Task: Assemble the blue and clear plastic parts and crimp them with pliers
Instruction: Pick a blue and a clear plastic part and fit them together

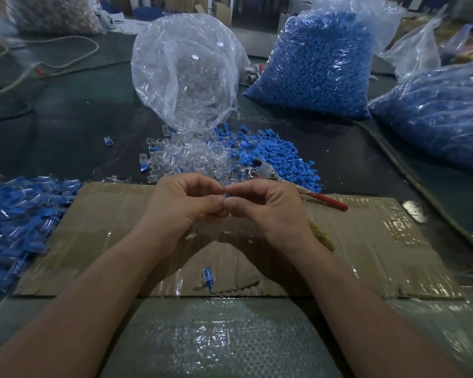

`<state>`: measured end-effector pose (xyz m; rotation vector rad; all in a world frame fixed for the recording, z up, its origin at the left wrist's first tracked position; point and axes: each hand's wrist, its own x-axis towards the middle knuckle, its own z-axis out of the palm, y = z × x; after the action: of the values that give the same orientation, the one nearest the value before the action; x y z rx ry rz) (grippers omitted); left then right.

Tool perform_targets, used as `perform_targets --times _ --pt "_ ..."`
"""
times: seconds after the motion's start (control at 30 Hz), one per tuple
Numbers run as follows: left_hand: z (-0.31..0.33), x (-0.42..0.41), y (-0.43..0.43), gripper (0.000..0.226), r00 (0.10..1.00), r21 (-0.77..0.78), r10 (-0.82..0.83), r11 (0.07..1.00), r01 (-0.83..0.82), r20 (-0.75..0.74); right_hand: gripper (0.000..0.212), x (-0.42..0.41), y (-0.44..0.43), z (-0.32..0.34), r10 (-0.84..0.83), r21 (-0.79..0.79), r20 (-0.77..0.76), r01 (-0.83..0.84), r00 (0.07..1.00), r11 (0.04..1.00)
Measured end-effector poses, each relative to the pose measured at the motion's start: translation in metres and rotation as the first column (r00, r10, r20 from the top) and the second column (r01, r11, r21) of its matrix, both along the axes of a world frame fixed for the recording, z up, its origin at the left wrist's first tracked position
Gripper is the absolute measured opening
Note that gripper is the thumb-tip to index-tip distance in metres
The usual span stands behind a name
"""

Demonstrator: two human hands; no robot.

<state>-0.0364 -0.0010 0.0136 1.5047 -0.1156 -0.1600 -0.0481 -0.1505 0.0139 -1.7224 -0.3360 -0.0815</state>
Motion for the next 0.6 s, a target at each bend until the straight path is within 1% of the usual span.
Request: perform_targets --times 0.17,0.27,0.4,0.53,0.6 --pt "0.0007 0.0008 0.0033 0.009 0.993 -0.122 -0.018 0.993 0.004 -0.119 0.03 -0.0003 -0.0008 -0.002 0.049 -0.059 0.052 -0.045 0.997 0.997" --pt "0.0022 0.0023 0.0037 0.012 0.989 -0.129 -0.044 0.991 0.025 -0.14 0.035 0.0001 -0.0018 -0.0038 0.038 -0.12 0.113 -0.025 0.993 0.993" --pt "0.0017 0.0027 0.002 0.015 0.984 -0.129 -0.072 0.99 0.05 -0.163 0.033 0.0008 -0.0021 -0.005 0.028 -0.131 0.152 -0.008 0.988 0.991" --pt "0.0025 0.0041 0.0035 0.016 0.974 -0.227 -0.113 0.972 0.067 -0.194 0.033 0.0022 -0.0041 -0.0061 -0.005 -0.085 0.167 0.02 0.986 0.996" --pt "0.0032 0.0047 0.0047 0.014 0.969 -0.249 -0.137 0.965 0.084 -0.204 0.031 0.0027 -0.0053 -0.0069 -0.015 -0.098 0.176 0.032 0.984 0.995"
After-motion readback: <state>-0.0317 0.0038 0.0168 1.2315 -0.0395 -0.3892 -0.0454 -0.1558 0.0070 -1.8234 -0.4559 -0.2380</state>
